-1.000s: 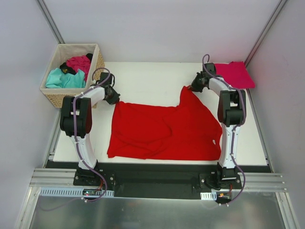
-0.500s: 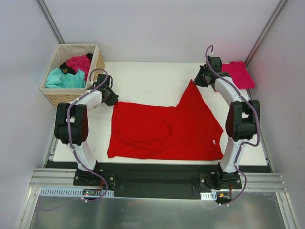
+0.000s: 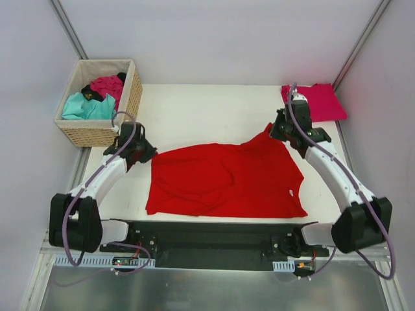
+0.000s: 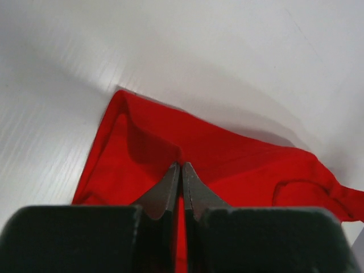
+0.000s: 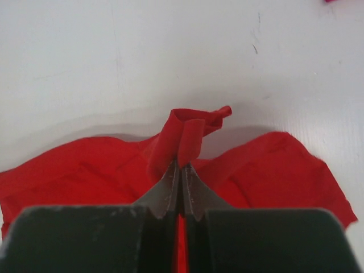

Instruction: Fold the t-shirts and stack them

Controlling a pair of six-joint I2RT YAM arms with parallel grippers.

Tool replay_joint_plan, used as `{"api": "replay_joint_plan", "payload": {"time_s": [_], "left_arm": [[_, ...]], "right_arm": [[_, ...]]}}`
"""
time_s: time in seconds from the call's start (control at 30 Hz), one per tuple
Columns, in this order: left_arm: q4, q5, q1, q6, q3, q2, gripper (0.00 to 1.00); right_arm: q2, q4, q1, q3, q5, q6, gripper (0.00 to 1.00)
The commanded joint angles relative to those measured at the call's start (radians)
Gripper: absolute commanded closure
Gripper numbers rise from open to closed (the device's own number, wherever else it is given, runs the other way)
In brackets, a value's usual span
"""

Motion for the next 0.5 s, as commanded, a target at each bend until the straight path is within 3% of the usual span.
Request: {"api": "replay_joint_plan", "payload": {"time_s": [0.0, 0.13, 0.47], "left_arm": [[-0.008, -0.013, -0.01, -0.006, -0.119, -0.141, 1.0], [-0.011, -0.013, -0.012, 0.0, -0.173, -0.194, 1.0], [-0.011, -0.048, -0.019, 0.017, -0.189, -0.185, 1.0]], "right_arm": [[-0.204, -0.092, 0.035, -0.093, 0.166, 0.009, 1.0], [-0.343, -0.183, 0.045, -0.209, 0.232, 0.018, 0.99], [-0.675, -0.366, 0.092, -0.41, 0.214, 0.11, 0.99]]}}
